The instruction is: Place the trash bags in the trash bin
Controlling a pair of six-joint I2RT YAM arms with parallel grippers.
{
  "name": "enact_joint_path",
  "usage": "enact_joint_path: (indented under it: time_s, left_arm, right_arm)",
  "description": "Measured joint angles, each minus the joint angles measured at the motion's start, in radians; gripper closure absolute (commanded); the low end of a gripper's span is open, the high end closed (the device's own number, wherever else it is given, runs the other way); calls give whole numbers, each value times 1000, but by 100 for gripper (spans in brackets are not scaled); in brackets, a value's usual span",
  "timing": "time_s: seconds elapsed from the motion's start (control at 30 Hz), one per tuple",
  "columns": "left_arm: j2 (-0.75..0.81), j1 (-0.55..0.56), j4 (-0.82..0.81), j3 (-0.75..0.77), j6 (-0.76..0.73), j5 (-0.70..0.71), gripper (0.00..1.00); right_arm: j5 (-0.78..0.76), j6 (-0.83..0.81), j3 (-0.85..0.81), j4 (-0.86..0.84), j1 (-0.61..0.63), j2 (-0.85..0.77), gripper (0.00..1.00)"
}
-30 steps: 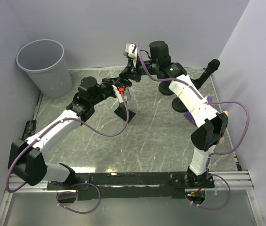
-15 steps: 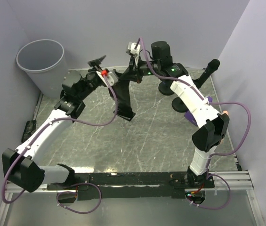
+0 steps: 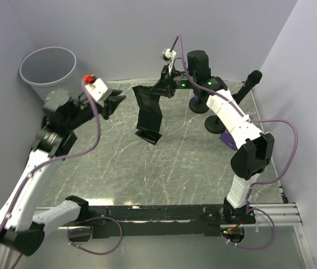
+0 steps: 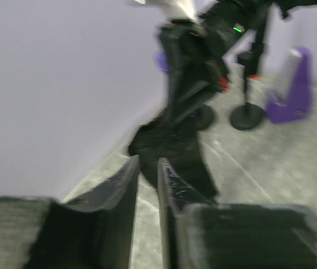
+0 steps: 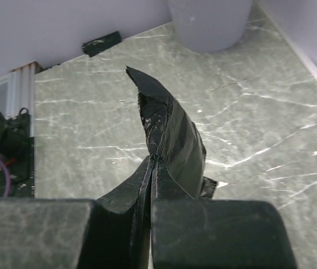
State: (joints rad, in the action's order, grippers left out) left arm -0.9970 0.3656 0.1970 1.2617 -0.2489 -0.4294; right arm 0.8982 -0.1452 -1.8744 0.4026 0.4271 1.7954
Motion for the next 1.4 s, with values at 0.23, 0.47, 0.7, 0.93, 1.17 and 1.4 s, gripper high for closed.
enact_joint_path:
  time_s: [0.23, 0.47, 0.7, 0.93, 1.17, 1.4]
  left_arm:
    - [-315, -4, 23, 84, 109, -206, 66]
    - [-373, -13, 14, 82, 209, -276, 49]
    - [-348, -13, -57, 81, 244, -318, 46]
    - [-349, -13, -64, 81, 246, -359, 57]
    - [-357, -11, -76, 81, 246, -391, 80]
    - [-362, -11, -66, 82, 210, -417, 99]
  right_arm:
    - [66, 40, 55, -37, 2, -26, 100]
    - [137, 7, 80, -42, 4, -81, 100]
    - [137, -77, 81, -8, 47, -105, 100]
    - [124, -160, 80, 42, 80, -105, 100]
    - [100, -204, 79, 63, 81, -105, 100]
    - [77, -221, 79, 76, 81, -105, 99]
